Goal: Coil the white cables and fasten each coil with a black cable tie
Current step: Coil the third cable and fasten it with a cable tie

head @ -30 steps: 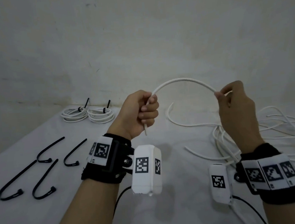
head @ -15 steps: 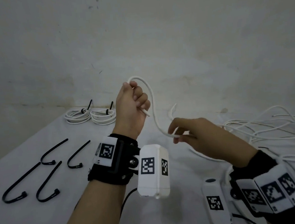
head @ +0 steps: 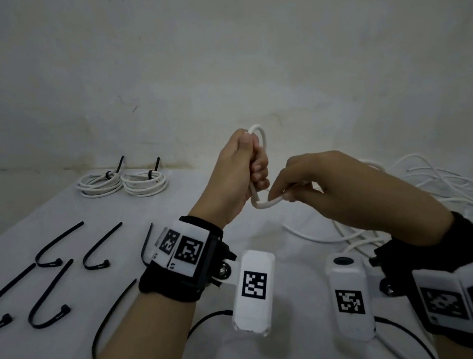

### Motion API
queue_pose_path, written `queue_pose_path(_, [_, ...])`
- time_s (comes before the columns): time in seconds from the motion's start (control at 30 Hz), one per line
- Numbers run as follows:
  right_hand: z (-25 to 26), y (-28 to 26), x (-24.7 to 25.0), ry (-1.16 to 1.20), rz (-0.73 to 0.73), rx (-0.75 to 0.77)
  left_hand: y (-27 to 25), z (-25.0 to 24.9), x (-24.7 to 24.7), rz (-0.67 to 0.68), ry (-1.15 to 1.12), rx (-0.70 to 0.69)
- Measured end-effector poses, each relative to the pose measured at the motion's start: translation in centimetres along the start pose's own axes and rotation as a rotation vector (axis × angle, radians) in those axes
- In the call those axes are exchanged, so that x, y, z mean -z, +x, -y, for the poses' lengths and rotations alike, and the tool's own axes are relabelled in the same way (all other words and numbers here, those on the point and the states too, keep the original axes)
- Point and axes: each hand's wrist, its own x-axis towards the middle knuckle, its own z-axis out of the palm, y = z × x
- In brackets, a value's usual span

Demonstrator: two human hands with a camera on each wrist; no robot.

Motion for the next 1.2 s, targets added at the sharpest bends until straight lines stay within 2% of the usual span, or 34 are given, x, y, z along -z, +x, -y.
queue_pose_path(0.2, [0.1,-0.5,1.0,0.049,-0.02,-0.033,-0.4,0.3,-0.5,0.093,0.109,-0.019])
queue_pose_path(0.43, [-0.9,-0.9,1.9,0.103,-0.351,-0.068,-0.7,-0.2,0.1,0.258,0.06,-0.027])
queue_pose_path(0.63, [-1.3,0.1,0.4,0.019,-0.472,-0.025,-0.7,0.0,0.1,0.354,-0.016,-0.003])
queue_pose_path(0.77, [-2.0,0.4,-0.2,-0.03,-0.625,0.038,-0.8,0.1,-0.5,0.377,-0.084,0.078])
queue_pose_path(0.87, [-2.5,0.6,-0.7,-0.096,-0.738,0.06,-1.0,0.4,-1.4,0.39,-0.143,0.216])
queue_pose_path(0.97, [-2.8,0.7,-0.8,-0.088,-0.783,0.06,-1.1,0.3,-1.5,0.495,-0.203,0.332])
queue_pose_path(1.03, [-2.6,0.8,-0.8,-0.076,-0.79,0.079,-1.2,-0.1,-1.2,0.55,-0.202,0.346])
queue_pose_path(1.13, [-2.5,0.9,-0.6,0.015,-0.742,0.074,-1.3,-0.5,-1.0,0.535,-0.206,0.308])
queue_pose_path(1.2, [-3.3,0.7,-0.3,0.116,-0.682,0.05,-1.1,-0.8,-0.9,0.502,-0.291,0.276])
